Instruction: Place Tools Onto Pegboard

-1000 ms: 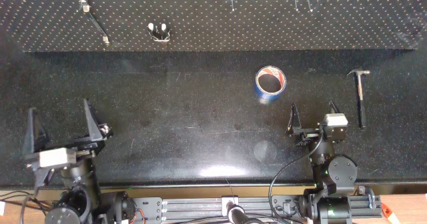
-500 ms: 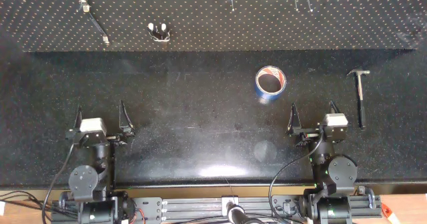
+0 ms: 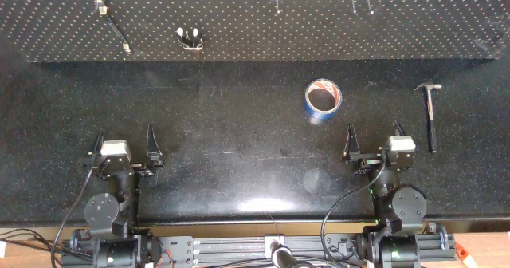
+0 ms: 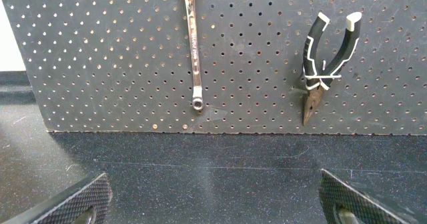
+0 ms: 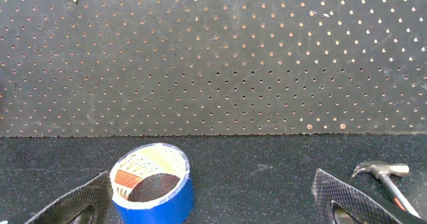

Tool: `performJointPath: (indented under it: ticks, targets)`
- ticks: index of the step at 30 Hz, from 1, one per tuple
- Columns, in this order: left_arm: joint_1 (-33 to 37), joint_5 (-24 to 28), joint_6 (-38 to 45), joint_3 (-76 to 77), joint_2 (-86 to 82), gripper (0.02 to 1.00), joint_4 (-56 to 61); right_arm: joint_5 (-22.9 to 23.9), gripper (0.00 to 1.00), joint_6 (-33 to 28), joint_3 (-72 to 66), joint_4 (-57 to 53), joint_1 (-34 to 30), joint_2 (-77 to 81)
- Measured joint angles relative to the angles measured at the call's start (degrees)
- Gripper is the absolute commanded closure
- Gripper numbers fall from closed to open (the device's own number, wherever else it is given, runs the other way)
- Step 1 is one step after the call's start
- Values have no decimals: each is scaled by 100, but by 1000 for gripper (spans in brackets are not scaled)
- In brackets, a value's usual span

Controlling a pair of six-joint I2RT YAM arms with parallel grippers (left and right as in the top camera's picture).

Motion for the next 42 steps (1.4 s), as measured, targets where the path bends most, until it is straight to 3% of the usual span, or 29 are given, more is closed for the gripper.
performJointPath:
  ticks: [26,33,42]
  targets:
    - [39,15,0,0,0,23,-2,2,25,0,0,0,0,0]
    - [39,15,0,0,0,23,0,575,25,-46,0,0,0,0]
    - [39,15,0,0,0,23,-2,660,25,-352,15,17,-59,39]
